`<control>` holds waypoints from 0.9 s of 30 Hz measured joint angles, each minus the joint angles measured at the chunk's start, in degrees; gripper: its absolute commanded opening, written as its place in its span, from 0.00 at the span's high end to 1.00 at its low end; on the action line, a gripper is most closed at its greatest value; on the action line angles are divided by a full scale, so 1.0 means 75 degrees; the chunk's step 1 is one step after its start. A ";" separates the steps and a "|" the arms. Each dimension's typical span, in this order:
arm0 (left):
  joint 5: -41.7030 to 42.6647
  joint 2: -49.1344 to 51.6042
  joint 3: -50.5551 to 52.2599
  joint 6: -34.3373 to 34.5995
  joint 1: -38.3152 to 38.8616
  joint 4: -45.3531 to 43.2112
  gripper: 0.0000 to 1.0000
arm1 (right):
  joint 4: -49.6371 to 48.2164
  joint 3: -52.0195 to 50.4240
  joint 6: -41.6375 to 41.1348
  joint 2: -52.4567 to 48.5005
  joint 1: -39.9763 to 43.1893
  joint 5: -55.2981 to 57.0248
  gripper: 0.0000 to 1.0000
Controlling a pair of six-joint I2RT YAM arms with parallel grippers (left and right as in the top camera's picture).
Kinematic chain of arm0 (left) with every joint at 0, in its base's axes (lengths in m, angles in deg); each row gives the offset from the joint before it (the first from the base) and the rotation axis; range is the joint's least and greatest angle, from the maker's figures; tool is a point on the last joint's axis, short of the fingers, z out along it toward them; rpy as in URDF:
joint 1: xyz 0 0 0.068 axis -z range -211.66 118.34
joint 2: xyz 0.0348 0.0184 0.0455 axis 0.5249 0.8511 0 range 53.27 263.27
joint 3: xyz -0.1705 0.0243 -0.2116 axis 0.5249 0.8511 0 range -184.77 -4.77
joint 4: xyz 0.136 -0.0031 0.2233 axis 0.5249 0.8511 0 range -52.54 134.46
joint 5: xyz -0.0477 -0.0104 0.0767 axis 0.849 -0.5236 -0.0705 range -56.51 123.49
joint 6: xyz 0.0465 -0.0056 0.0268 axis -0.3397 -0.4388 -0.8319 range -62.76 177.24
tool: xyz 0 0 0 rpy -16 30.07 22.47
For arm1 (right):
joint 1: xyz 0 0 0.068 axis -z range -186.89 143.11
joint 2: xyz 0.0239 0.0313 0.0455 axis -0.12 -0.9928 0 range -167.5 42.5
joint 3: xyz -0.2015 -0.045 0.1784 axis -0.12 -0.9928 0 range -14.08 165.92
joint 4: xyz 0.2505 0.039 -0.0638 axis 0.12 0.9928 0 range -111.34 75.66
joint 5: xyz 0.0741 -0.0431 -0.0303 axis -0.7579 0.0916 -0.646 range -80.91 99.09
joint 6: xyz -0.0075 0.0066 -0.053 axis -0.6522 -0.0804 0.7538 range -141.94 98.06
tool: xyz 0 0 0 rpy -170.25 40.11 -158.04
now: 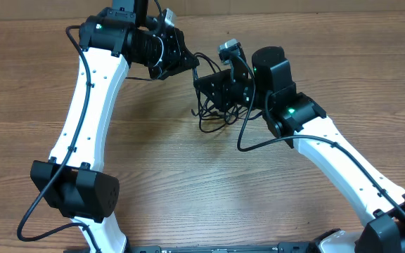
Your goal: Untangle cables
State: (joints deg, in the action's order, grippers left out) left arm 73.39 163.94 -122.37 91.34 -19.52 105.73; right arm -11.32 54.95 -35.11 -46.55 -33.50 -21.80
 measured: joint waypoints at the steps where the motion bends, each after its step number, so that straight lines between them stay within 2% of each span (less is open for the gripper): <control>1: -0.0017 0.0000 0.0000 0.0003 0.0000 0.0017 0.96 | 0.0000 0.0000 -0.0015 0.0000 0.0006 0.0009 0.88; 12: -0.0012 0.0000 0.0000 0.0006 0.0006 0.0058 0.96 | 0.0323 0.0000 -0.0044 0.0000 -0.0009 0.0933 0.87; 16: 0.0085 0.0000 0.0000 0.0041 0.0006 0.0041 0.96 | 0.0323 0.0000 -0.0047 0.0000 -0.0093 0.1335 0.76; 19: 0.0146 0.0000 0.0000 0.0096 0.0006 0.0035 0.96 | 0.0210 0.0000 -0.0038 -0.0020 -0.0236 0.1612 0.76; 25: 0.0219 0.0000 0.0000 0.0178 0.0006 0.0055 0.96 | -0.0070 0.0000 0.0119 -0.0122 -0.0513 0.2084 0.96; 27: 0.0216 0.0000 0.0000 0.0207 0.0006 0.0035 0.96 | -0.0073 0.0000 0.0163 -0.0146 -0.0571 0.2203 0.96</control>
State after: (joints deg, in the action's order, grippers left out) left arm 75.01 163.94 -122.37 92.90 -19.48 105.99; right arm -11.87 54.95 -33.89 -47.65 -37.79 -5.28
